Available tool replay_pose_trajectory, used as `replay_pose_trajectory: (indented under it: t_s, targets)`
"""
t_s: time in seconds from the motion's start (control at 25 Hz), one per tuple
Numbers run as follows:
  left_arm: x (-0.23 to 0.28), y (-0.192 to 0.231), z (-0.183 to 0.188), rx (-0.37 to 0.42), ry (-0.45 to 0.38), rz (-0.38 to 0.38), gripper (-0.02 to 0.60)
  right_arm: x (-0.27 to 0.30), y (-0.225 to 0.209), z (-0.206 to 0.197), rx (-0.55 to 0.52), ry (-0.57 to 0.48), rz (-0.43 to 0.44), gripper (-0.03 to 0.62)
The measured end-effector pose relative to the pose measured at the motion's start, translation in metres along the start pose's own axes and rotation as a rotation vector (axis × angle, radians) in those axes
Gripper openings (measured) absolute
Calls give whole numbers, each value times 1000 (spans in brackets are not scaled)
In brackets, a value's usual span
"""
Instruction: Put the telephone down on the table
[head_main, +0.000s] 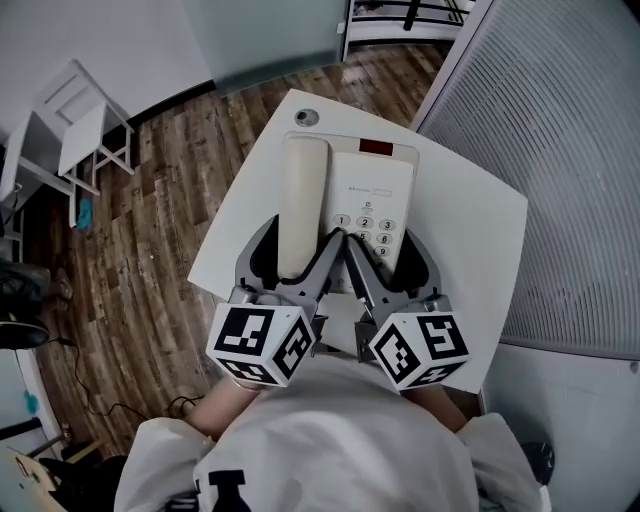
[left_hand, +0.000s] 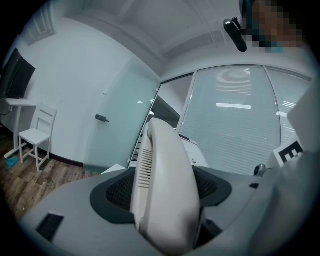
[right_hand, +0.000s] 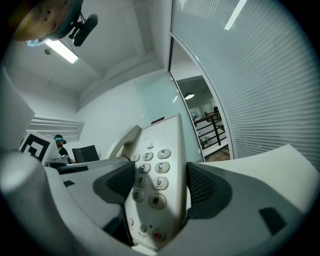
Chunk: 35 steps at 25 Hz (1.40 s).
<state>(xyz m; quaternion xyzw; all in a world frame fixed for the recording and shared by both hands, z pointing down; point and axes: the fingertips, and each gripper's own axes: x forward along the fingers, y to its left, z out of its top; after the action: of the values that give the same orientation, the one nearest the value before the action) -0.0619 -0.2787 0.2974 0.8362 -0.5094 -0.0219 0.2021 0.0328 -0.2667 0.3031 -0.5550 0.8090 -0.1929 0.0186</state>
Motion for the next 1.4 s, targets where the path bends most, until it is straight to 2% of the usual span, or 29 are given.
replay_pose_trajectory:
  t_s: [0.32, 0.88, 1.4]
  targets:
    - [9, -1, -6, -4, 15, -3, 344, 3, -10, -3, 8, 12, -9, 327]
    - [22, -4, -20, -31, 50, 43, 344, 9, -28, -10, 29, 74, 10, 327]
    - [27, 7, -42, -64, 91, 62, 344, 16, -35, -32, 43, 130, -1, 327]
